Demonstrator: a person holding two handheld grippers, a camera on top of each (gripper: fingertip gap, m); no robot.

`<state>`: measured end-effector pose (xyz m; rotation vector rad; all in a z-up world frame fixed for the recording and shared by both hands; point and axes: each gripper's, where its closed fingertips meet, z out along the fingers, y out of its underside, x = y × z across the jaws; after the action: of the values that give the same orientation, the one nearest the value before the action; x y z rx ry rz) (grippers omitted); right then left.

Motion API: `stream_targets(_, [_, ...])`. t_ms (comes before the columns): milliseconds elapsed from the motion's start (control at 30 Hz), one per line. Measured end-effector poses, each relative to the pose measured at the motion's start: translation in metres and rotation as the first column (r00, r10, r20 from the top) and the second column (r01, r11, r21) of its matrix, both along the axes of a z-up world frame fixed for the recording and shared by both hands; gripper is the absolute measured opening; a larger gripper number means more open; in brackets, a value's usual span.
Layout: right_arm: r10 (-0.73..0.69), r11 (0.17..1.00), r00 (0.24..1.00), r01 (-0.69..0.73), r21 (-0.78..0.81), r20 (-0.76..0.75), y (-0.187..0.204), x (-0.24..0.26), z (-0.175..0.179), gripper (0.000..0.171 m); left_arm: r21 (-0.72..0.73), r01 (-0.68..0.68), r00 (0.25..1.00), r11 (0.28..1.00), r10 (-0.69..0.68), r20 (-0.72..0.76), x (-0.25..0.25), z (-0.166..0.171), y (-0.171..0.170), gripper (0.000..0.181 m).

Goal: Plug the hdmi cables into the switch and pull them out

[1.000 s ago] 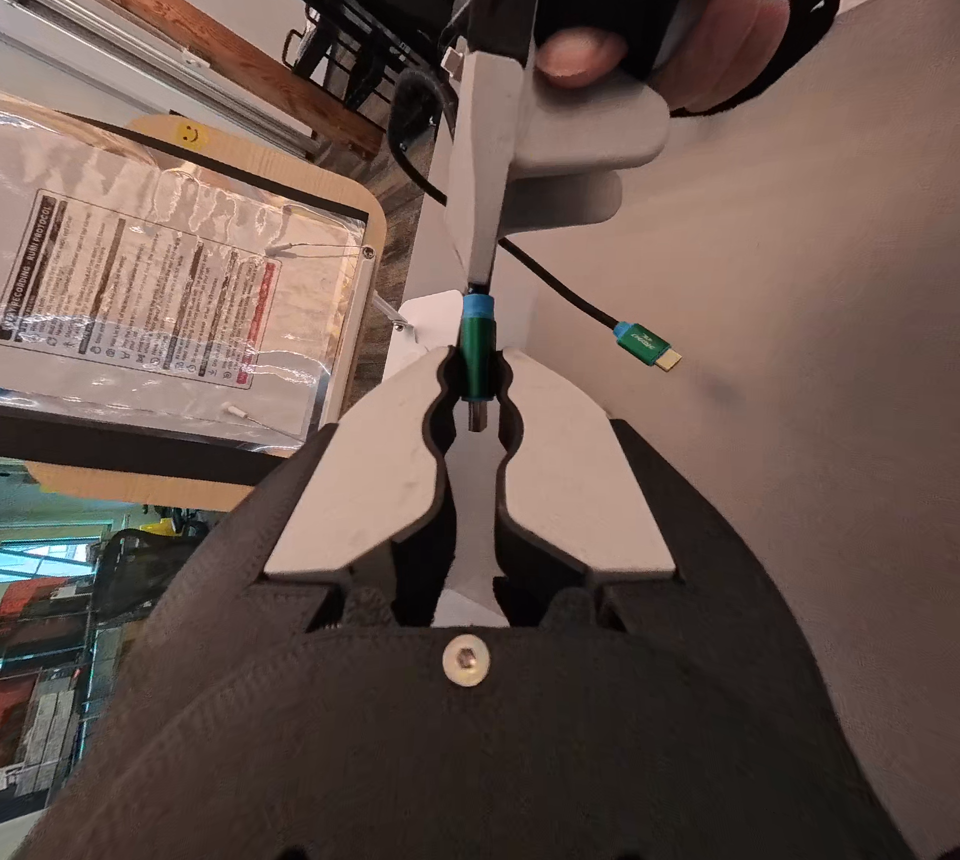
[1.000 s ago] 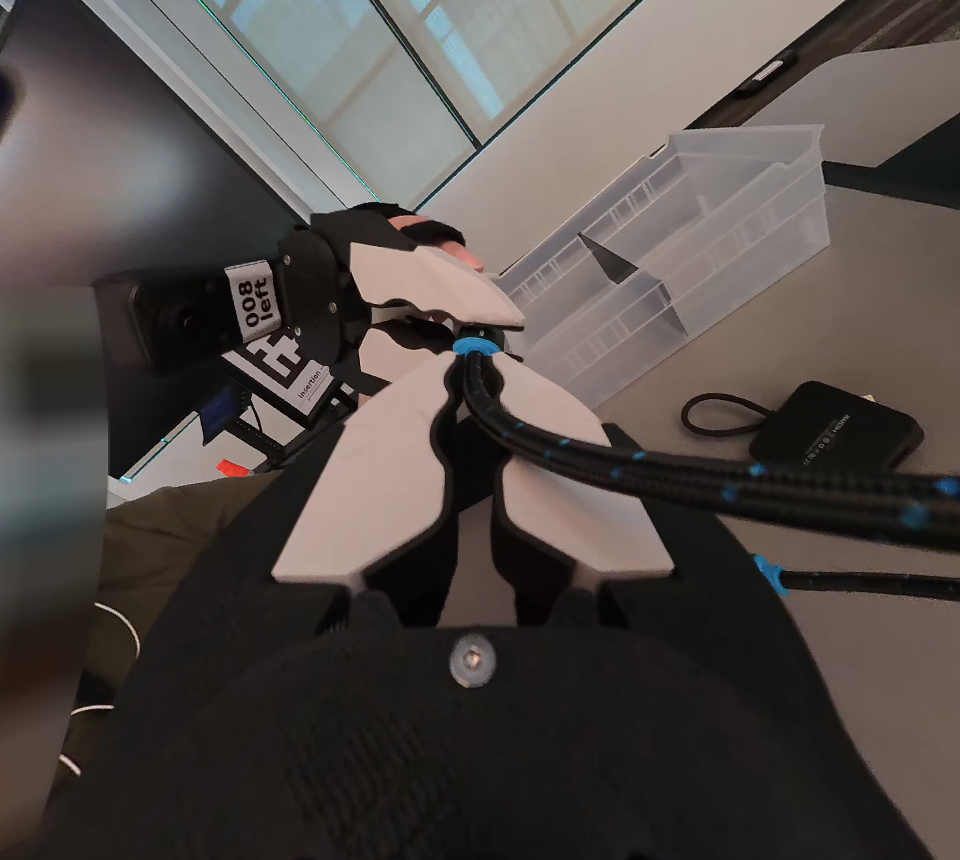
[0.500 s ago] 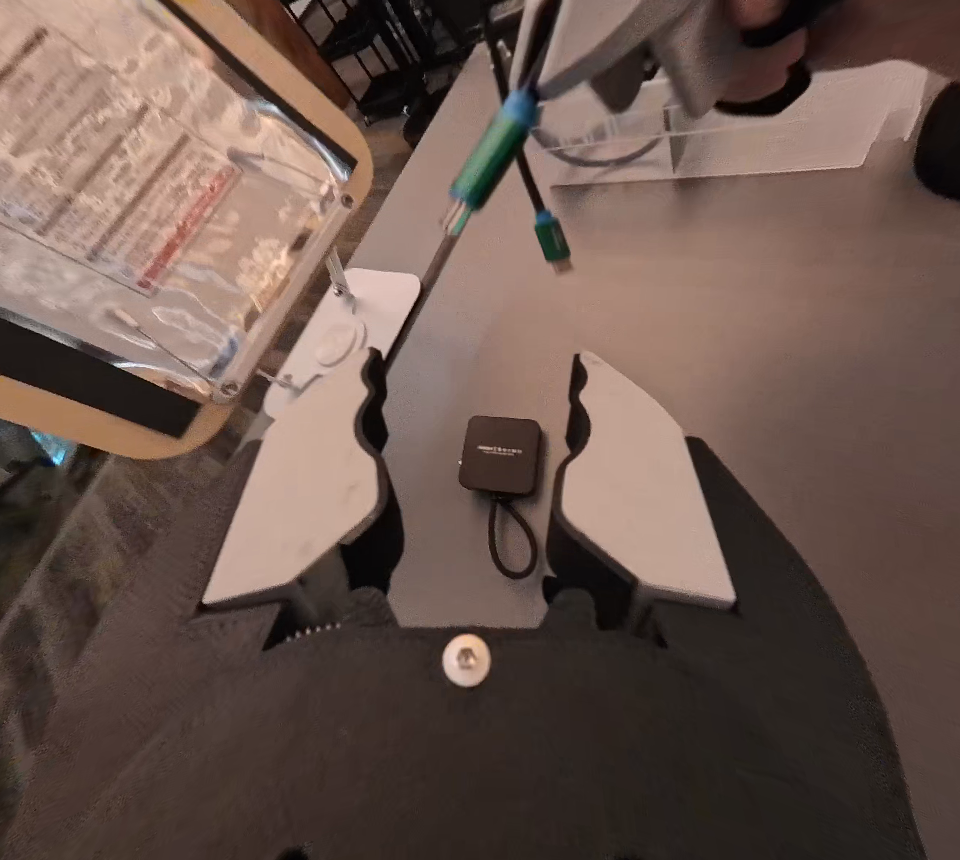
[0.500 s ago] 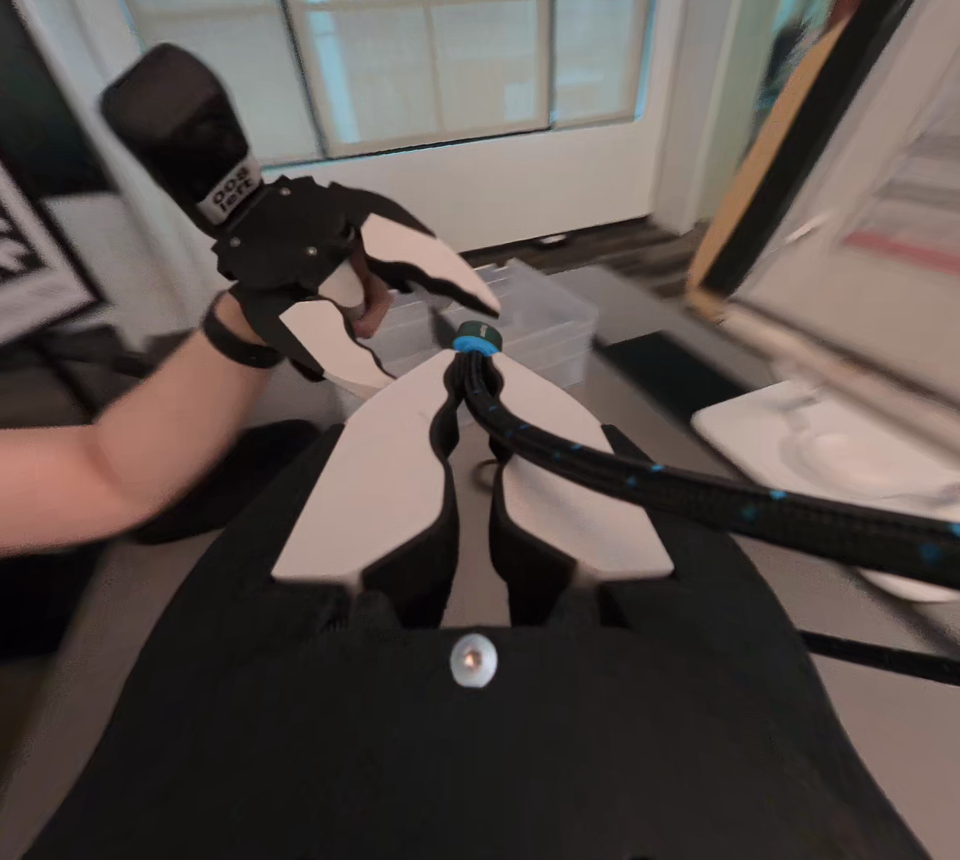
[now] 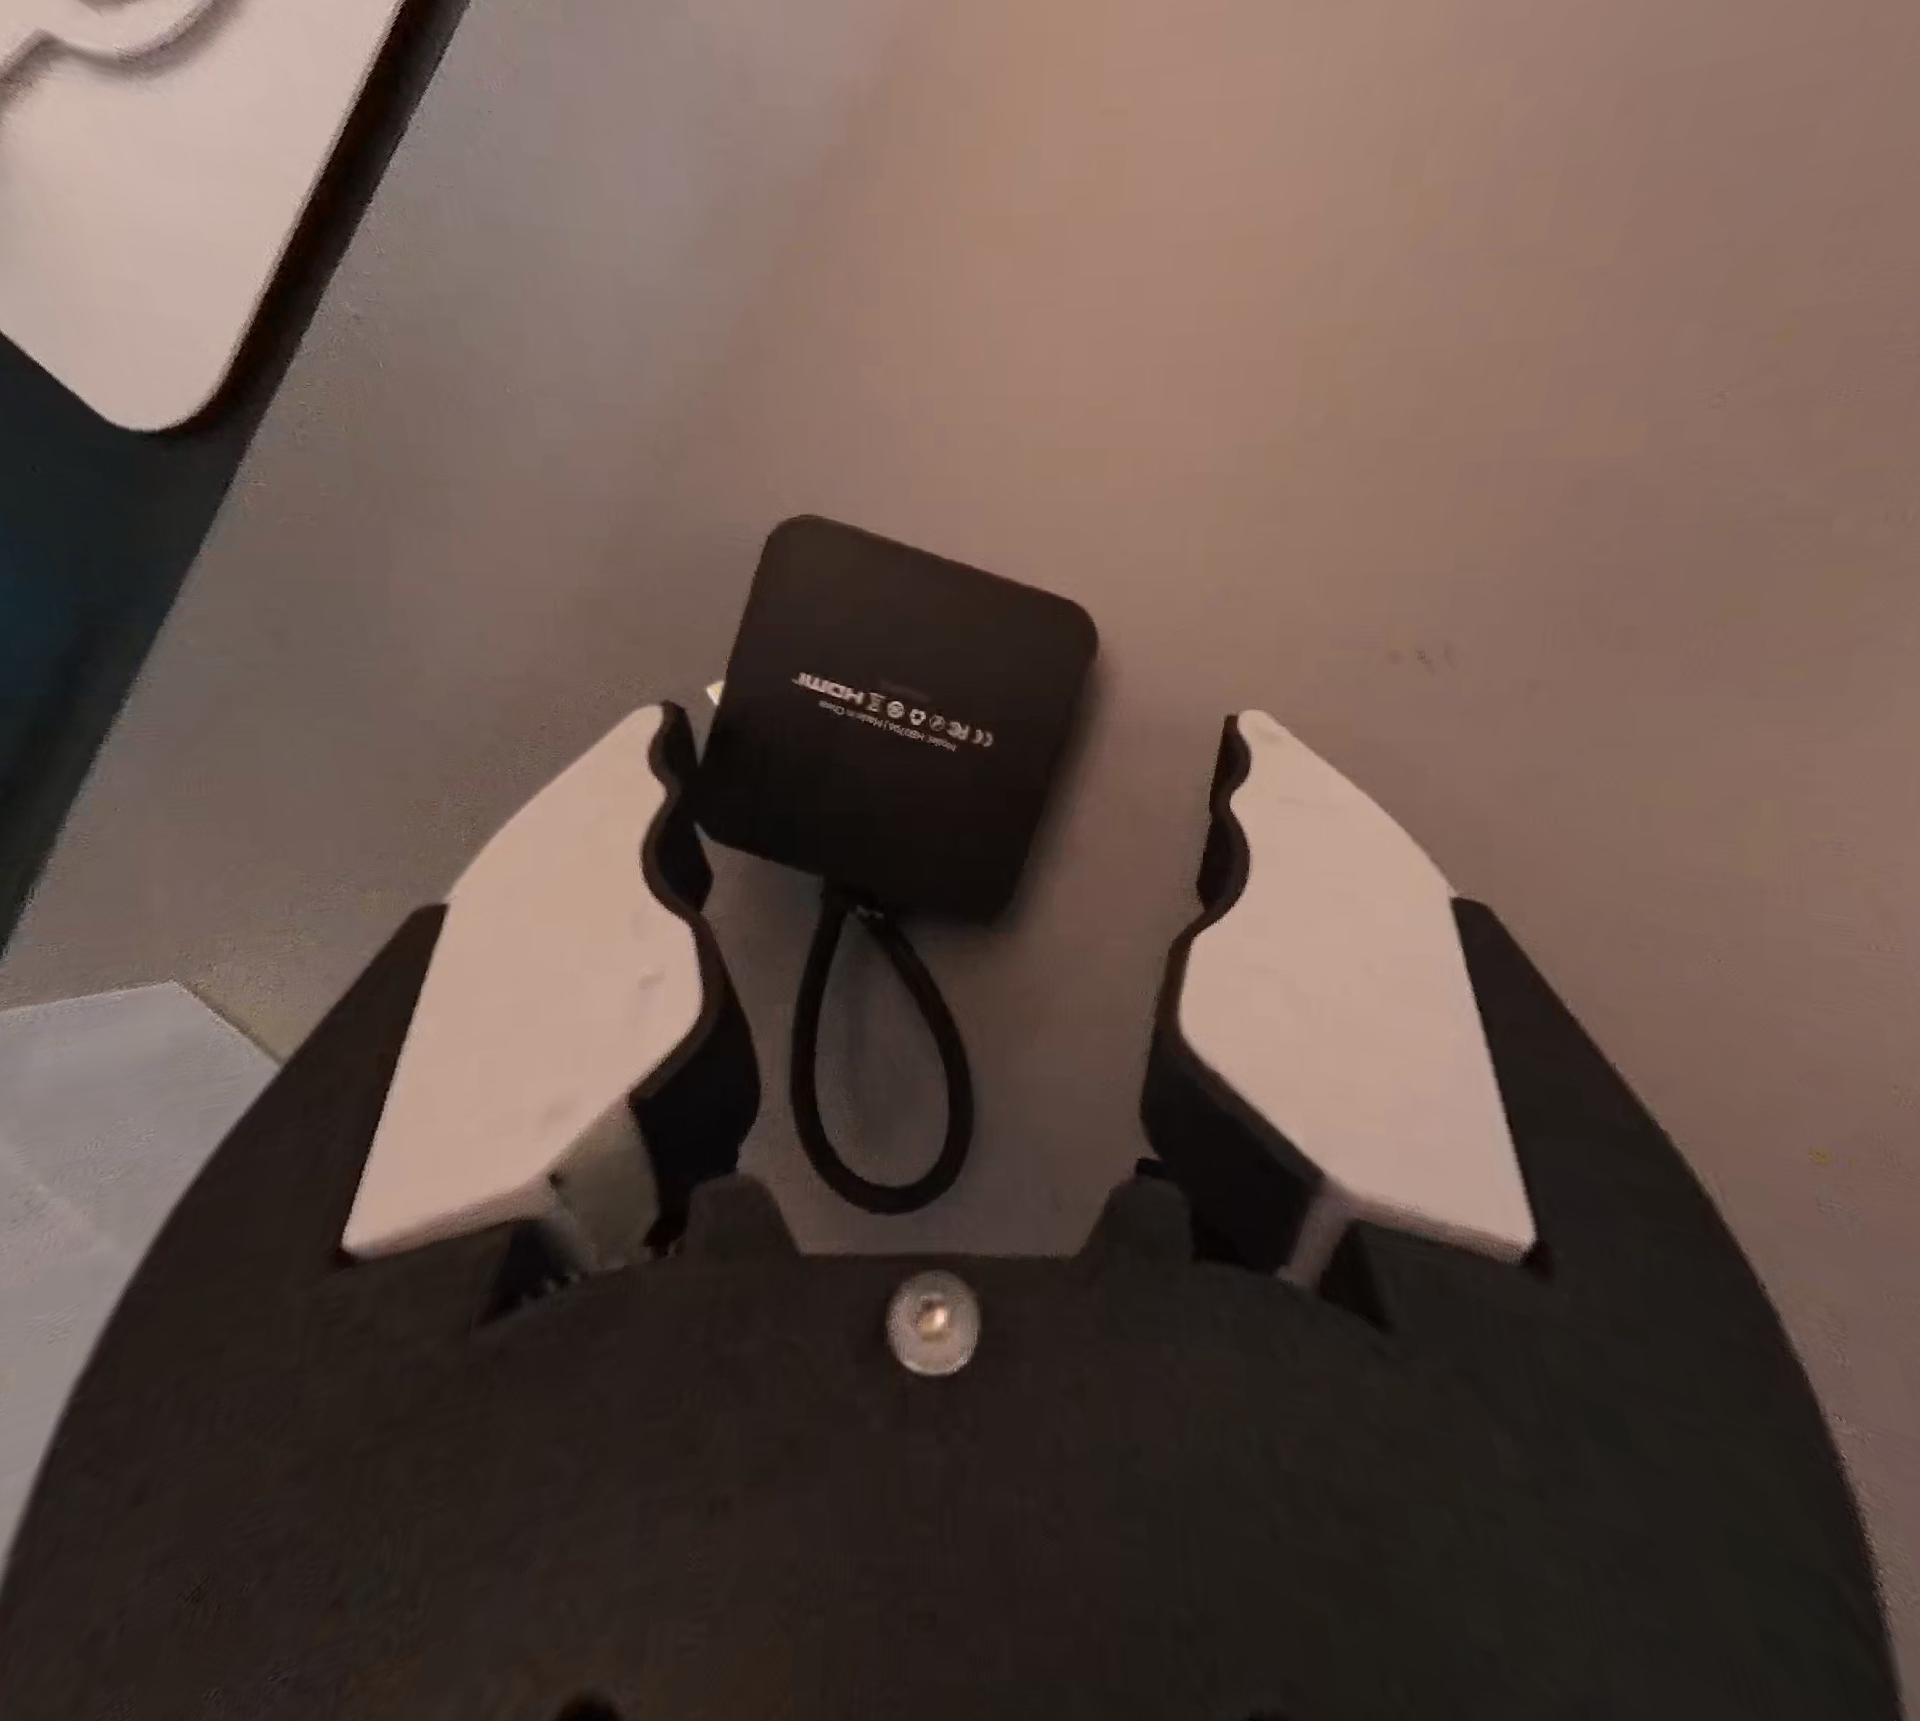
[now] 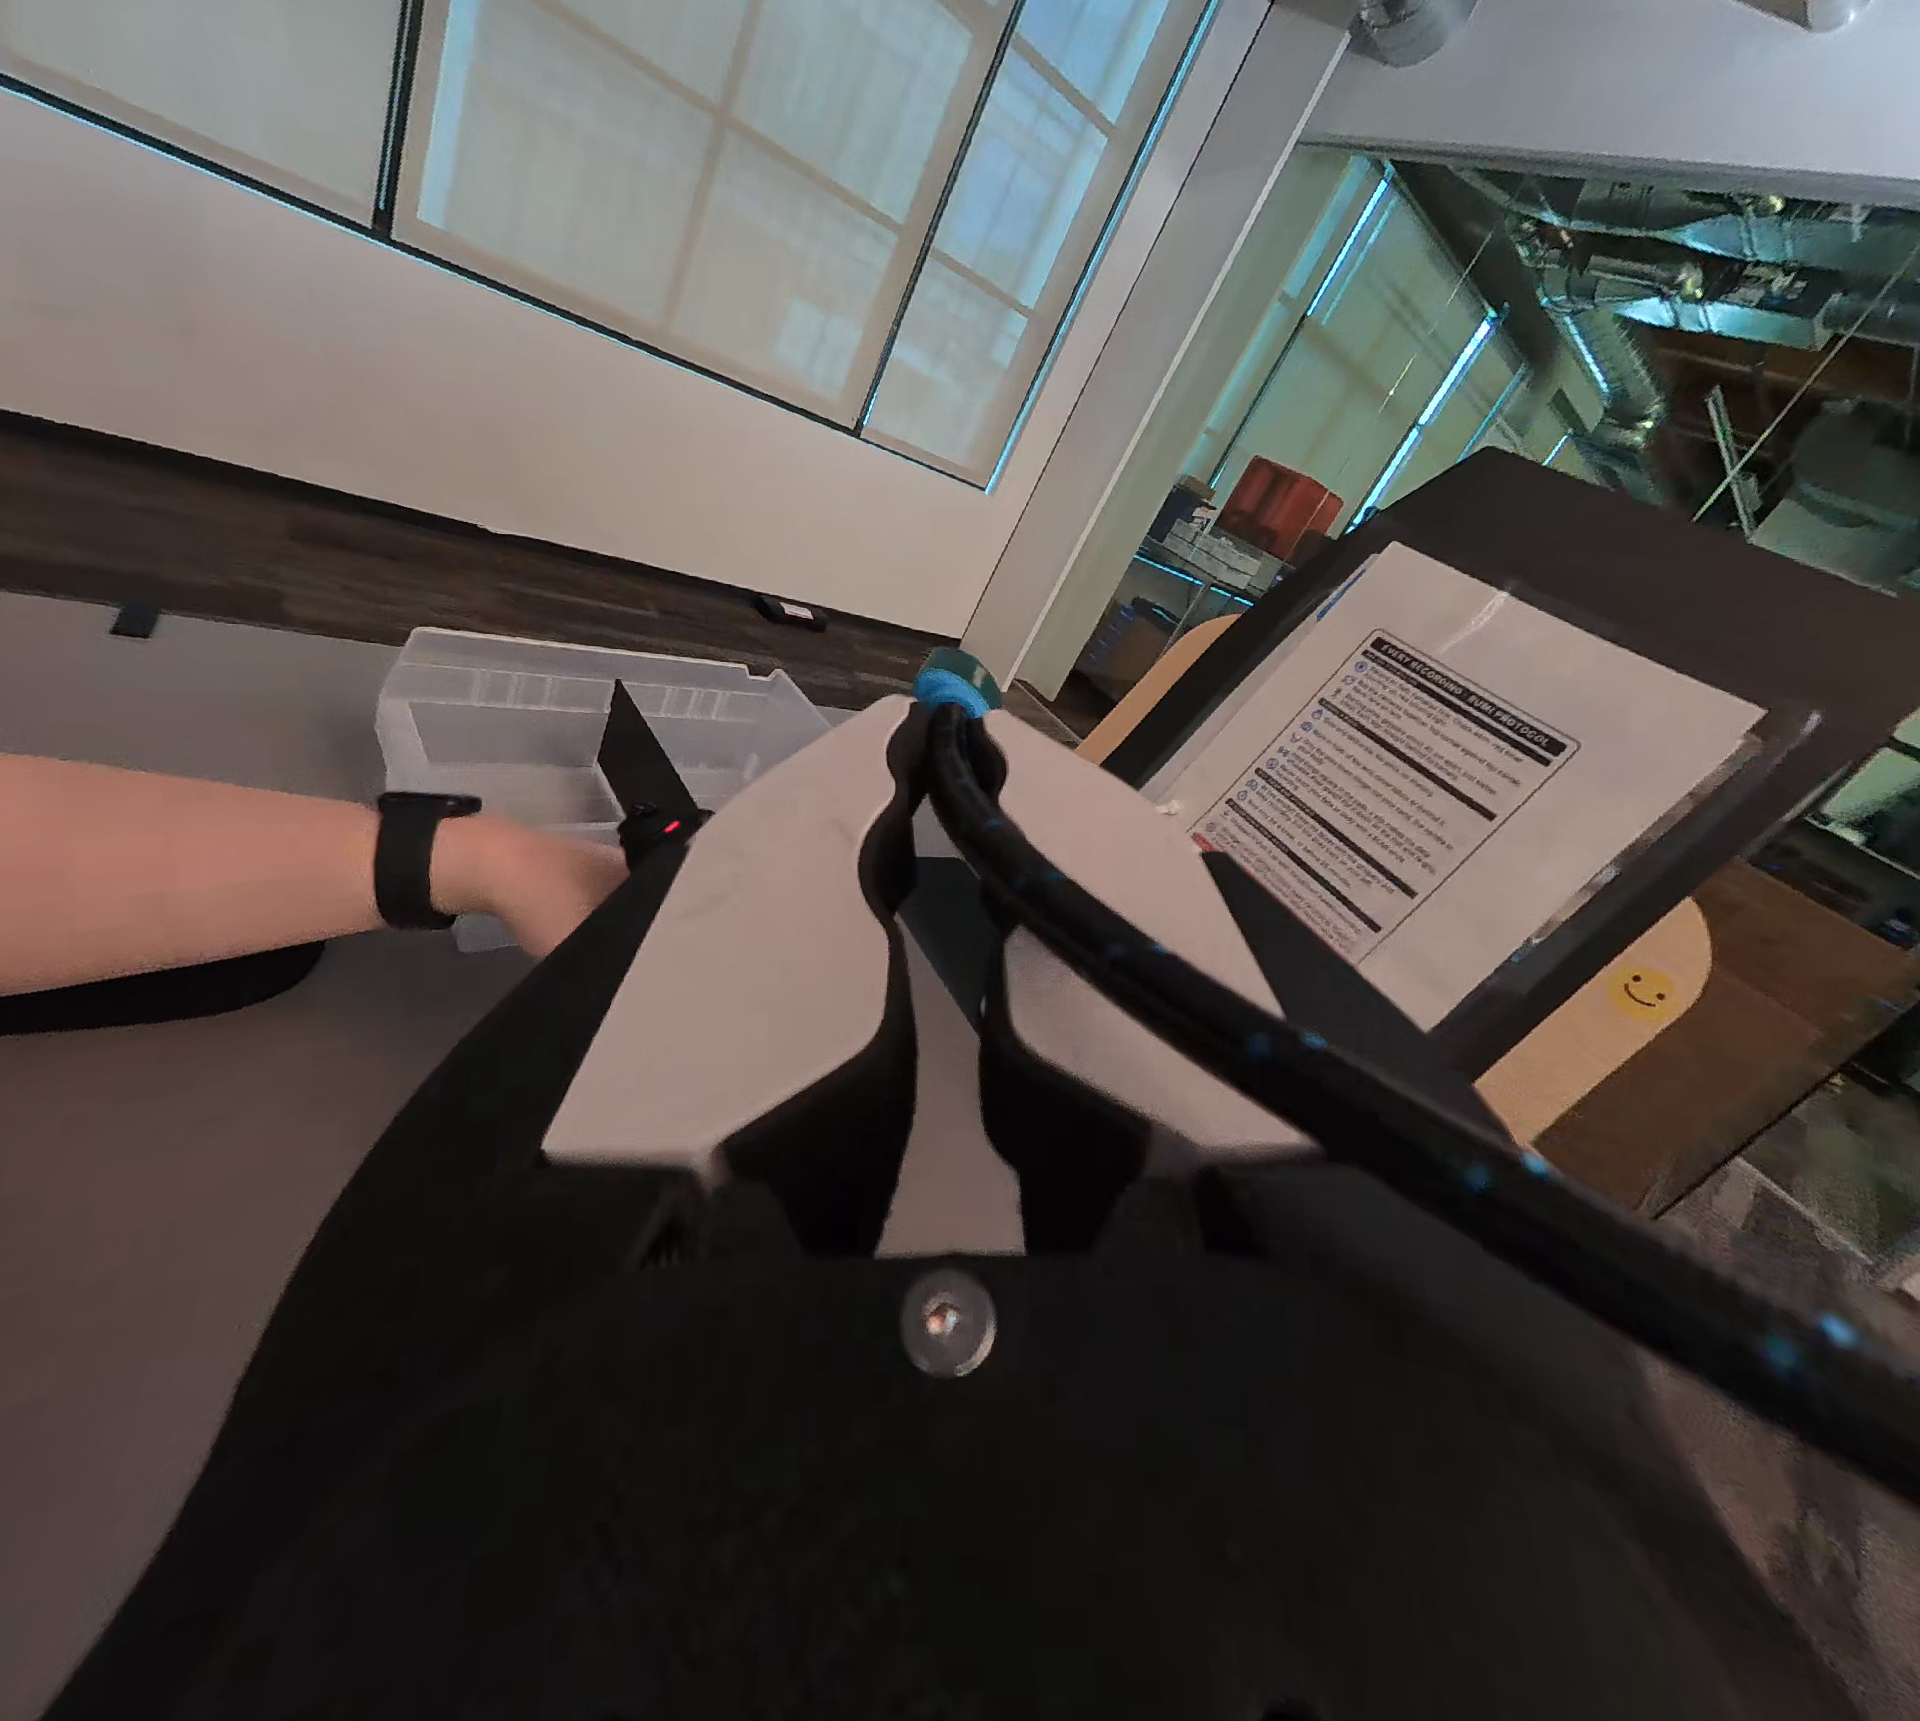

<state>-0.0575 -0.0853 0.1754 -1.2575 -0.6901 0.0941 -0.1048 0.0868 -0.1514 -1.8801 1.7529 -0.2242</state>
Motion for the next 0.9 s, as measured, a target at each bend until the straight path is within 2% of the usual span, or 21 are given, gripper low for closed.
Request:
stream_targets(100, [-0.011, 1.000, 1.000, 0.011, 0.004, 0.010, -0.002, 0.004, 0.002, 0.006, -0.105, -0.033, 0.999, 0.994, 0.031, -0.026, -0.005, -0.012, -0.001, 0.115])
stream_targets(167, [-0.018, 1.000, 1.000, 0.018, 0.001, 0.009, 0.000, 0.006, 0.001, 0.006, -0.149, -0.055, 0.997, 0.987, 0.046, -0.059, -0.005, -0.015, -0.004, 0.120])
stream_targets(267, [-0.021, 1.000, 1.000, 0.021, -0.011, 0.013, 0.002, 0.007, -0.001, 0.006, -0.155, -0.056, 0.996, 0.986, 0.043, -0.080, -0.004, -0.014, -0.009, 0.108])
stream_targets(400, [-0.033, 0.999, 0.999, 0.033, -0.011, 0.040, 0.002, 0.006, -0.002, 0.007, -0.133, -0.007, 0.986, 0.991, -0.015, -0.165, -0.016, -0.009, -0.019, 0.063])
stream_targets(433, [-0.027, 1.000, 0.999, 0.027, -0.012, 0.043, 0.001, 0.005, -0.002, 0.007, -0.099, 0.006, 0.986, 0.995, -0.022, -0.166, -0.016, -0.008, -0.018, 0.061])
stream_targets(500, [-0.018, 1.000, 0.999, 0.018, -0.018, 0.043, 0.000, 0.004, -0.002, 0.007, -0.049, -0.015, 0.989, 0.999, 0.008, -0.148, -0.013, -0.006, -0.012, 0.075])
stream_targets(600, [-0.029, 0.999, 0.998, 0.030, -0.019, 0.049, 0.000, 0.007, -0.001, 0.006, -0.132, -0.074, 0.993, 0.989, 0.060, -0.106, -0.004, -0.004, -0.018, 0.094])
stream_targets(667, [-0.043, 0.999, 0.998, 0.043, -0.012, 0.056, -0.001, 0.009, 0.000, 0.007, -0.148, -0.096, 0.994, 0.984, 0.086, -0.073, 0.003, -0.001, -0.019, 0.091])
stream_targets(767, [-0.054, 0.999, 0.997, 0.054, 0.002, 0.057, -0.004, 0.013, 0.004, 0.007, -0.086, -0.083, 0.991, 0.993, 0.073, -0.113, 0.002, -0.007, -0.018, 0.080])
stream_targets(800, [-0.053, 0.999, 0.997, 0.053, 0.003, 0.053, -0.005, 0.014, 0.005, 0.007, -0.083, -0.077, 0.993, 0.994, 0.070, -0.093, 0.006, -0.006, -0.018, 0.070])
stream_targets(900, [-0.049, 0.999, 0.998, 0.049, 0.000, 0.042, -0.007, 0.016, 0.006, 0.007, -0.089, -0.103, 0.993, 0.991, 0.098, -0.065, 0.011, -0.007, -0.015, 0.070])
